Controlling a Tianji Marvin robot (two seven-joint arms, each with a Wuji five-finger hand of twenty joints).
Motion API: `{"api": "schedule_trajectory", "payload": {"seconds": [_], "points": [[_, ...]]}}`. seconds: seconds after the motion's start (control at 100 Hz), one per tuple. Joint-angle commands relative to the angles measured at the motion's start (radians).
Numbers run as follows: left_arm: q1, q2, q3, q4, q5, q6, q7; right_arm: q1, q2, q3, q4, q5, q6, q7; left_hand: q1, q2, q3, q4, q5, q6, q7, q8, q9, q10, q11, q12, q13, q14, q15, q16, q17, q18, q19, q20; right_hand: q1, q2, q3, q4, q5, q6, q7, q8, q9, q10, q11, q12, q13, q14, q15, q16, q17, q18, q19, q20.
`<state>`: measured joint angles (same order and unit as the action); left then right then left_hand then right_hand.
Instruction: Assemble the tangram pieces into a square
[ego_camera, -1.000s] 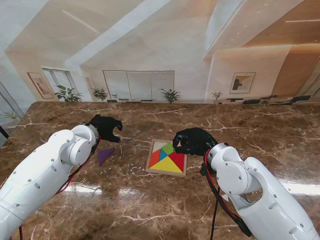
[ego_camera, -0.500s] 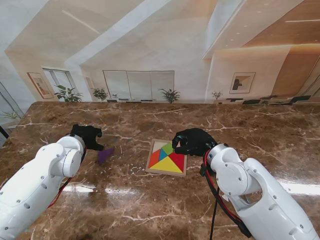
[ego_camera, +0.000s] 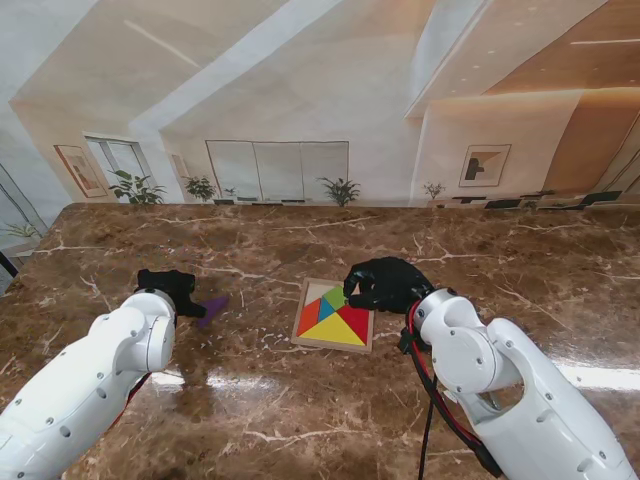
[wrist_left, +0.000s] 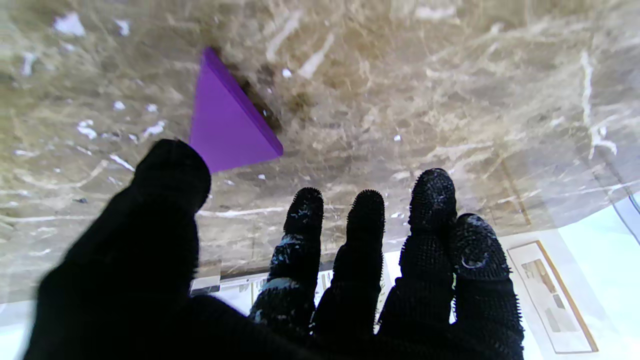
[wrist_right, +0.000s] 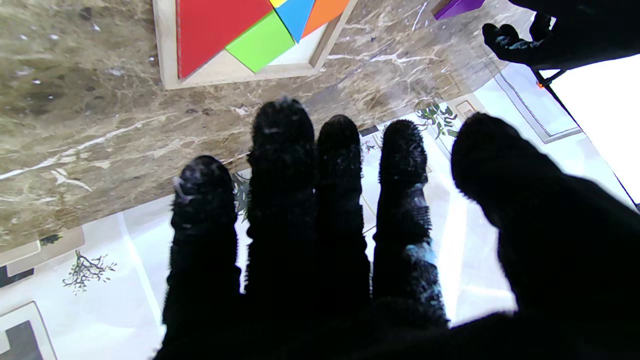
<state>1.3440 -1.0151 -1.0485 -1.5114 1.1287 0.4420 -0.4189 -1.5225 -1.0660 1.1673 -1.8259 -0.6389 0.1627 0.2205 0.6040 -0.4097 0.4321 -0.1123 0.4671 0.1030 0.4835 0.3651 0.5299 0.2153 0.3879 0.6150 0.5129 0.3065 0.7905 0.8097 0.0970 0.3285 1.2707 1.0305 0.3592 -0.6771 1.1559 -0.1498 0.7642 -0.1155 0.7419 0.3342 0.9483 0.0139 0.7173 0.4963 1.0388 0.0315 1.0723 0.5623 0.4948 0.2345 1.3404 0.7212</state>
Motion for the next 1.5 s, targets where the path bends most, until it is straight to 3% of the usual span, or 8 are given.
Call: {"api": "schedule_trajectory", "payload": {"seconds": [0.0, 0.12, 0.41, 0.6, 0.78, 1.02, 1.2, 1.49], "points": [[-0.009, -0.004, 0.024, 0.023, -0.009, 0.008, -0.013, -0.011, -0.002, 0.000, -0.002, 0.006, 0.004, 0.015, -0.050, 0.031, -0.029, 0.009, -0.036, 0.023, 0.011, 0.024, -0.026, 0.032, -0.001, -0.012, -0.009, 0.039, -0.004, 0.009, -0.019, 0.017, -0.003, 0.027, -0.051, -0.017, -0.006, 0.012, 0.005, 0.006, -0.011, 0.011, 0.006, -0.002, 0.012, -0.004, 0.011, 0.004, 0.015, -0.007, -0.002, 0.006, 0.031, 0.001], [-0.038, -0.003, 0.073, 0.047, -0.026, 0.053, -0.021, -0.013, -0.002, 0.002, -0.003, 0.006, 0.006, 0.017, -0.022, 0.059, -0.114, 0.021, -0.036, 0.041, 0.001, 0.020, -0.027, 0.042, 0.002, -0.012, -0.009, 0.042, 0.002, 0.012, -0.027, 0.018, -0.002, 0.028, -0.051, -0.016, -0.005, 0.013, 0.007, 0.008, -0.011, 0.011, 0.010, 0.000, 0.012, -0.004, 0.012, 0.003, 0.014, -0.007, -0.002, 0.006, 0.031, 0.001], [-0.088, -0.007, 0.167, 0.096, -0.051, 0.147, 0.027, -0.016, 0.000, 0.005, -0.010, 0.007, 0.011, 0.027, -0.015, 0.061, -0.126, 0.025, -0.038, 0.040, 0.038, 0.040, 0.017, 0.048, 0.011, -0.017, 0.020, 0.058, 0.010, 0.010, -0.014, 0.035, 0.002, 0.027, -0.052, -0.013, -0.006, 0.013, 0.015, 0.010, -0.011, 0.011, 0.019, 0.000, 0.011, -0.004, 0.015, 0.005, 0.013, -0.007, -0.002, 0.009, 0.031, 0.002], [-0.111, -0.010, 0.213, 0.123, -0.090, 0.181, 0.059, -0.019, 0.000, 0.006, -0.015, 0.008, 0.014, 0.029, -0.006, 0.060, -0.125, 0.027, -0.050, 0.010, 0.094, 0.073, 0.047, 0.039, 0.005, -0.039, 0.042, 0.067, 0.004, 0.001, 0.009, 0.051, 0.007, 0.023, -0.053, -0.011, -0.006, 0.014, 0.017, 0.010, -0.012, 0.011, 0.020, -0.001, 0.009, -0.004, 0.016, 0.006, 0.013, -0.007, 0.000, 0.009, 0.031, 0.001], [-0.125, -0.014, 0.245, 0.144, -0.117, 0.211, 0.087, -0.020, 0.001, 0.006, -0.018, 0.008, 0.017, 0.032, -0.002, 0.049, -0.116, 0.028, -0.045, 0.018, 0.116, 0.083, 0.071, 0.038, 0.014, -0.047, 0.061, 0.074, -0.009, -0.011, 0.027, 0.063, 0.010, 0.020, -0.053, -0.011, -0.006, 0.014, 0.018, 0.010, -0.013, 0.012, 0.022, -0.001, 0.008, -0.003, 0.018, 0.006, 0.012, -0.007, 0.001, 0.009, 0.031, 0.001], [-0.142, -0.018, 0.276, 0.165, -0.148, 0.235, 0.113, -0.020, 0.002, 0.005, -0.022, 0.009, 0.020, 0.039, -0.040, -0.015, 0.049, 0.010, -0.040, 0.022, 0.244, 0.146, 0.115, 0.035, 0.050, -0.057, 0.112, 0.076, -0.035, -0.054, 0.068, 0.086, 0.022, 0.007, -0.053, -0.010, -0.006, 0.014, 0.019, 0.011, -0.014, 0.012, 0.023, 0.000, 0.007, -0.003, 0.017, 0.007, 0.012, -0.007, 0.001, 0.009, 0.031, 0.001], [-0.139, -0.019, 0.278, 0.163, -0.157, 0.236, 0.117, -0.020, 0.004, 0.005, -0.026, 0.008, 0.025, 0.047, -0.033, -0.048, 0.109, 0.007, -0.054, -0.002, 0.277, 0.165, 0.118, 0.017, 0.059, -0.058, 0.120, 0.076, -0.104, -0.106, 0.073, 0.091, 0.021, 0.004, -0.054, -0.009, -0.007, 0.014, 0.018, 0.011, -0.014, 0.012, 0.022, 0.000, 0.007, -0.002, 0.017, 0.007, 0.012, -0.007, 0.000, 0.009, 0.031, 0.001], [-0.140, -0.031, 0.293, 0.178, -0.191, 0.257, 0.172, -0.019, 0.004, 0.003, -0.029, 0.010, 0.029, 0.052, -0.016, -0.098, 0.166, 0.003, -0.070, -0.032, 0.310, 0.188, 0.131, -0.005, 0.074, -0.052, 0.150, 0.078, -0.112, -0.124, 0.107, 0.121, 0.016, 0.001, -0.053, -0.009, -0.007, 0.014, 0.017, 0.012, -0.015, 0.012, 0.022, 0.000, 0.007, -0.002, 0.019, 0.006, 0.013, -0.006, 0.001, 0.008, 0.032, 0.001]]}}
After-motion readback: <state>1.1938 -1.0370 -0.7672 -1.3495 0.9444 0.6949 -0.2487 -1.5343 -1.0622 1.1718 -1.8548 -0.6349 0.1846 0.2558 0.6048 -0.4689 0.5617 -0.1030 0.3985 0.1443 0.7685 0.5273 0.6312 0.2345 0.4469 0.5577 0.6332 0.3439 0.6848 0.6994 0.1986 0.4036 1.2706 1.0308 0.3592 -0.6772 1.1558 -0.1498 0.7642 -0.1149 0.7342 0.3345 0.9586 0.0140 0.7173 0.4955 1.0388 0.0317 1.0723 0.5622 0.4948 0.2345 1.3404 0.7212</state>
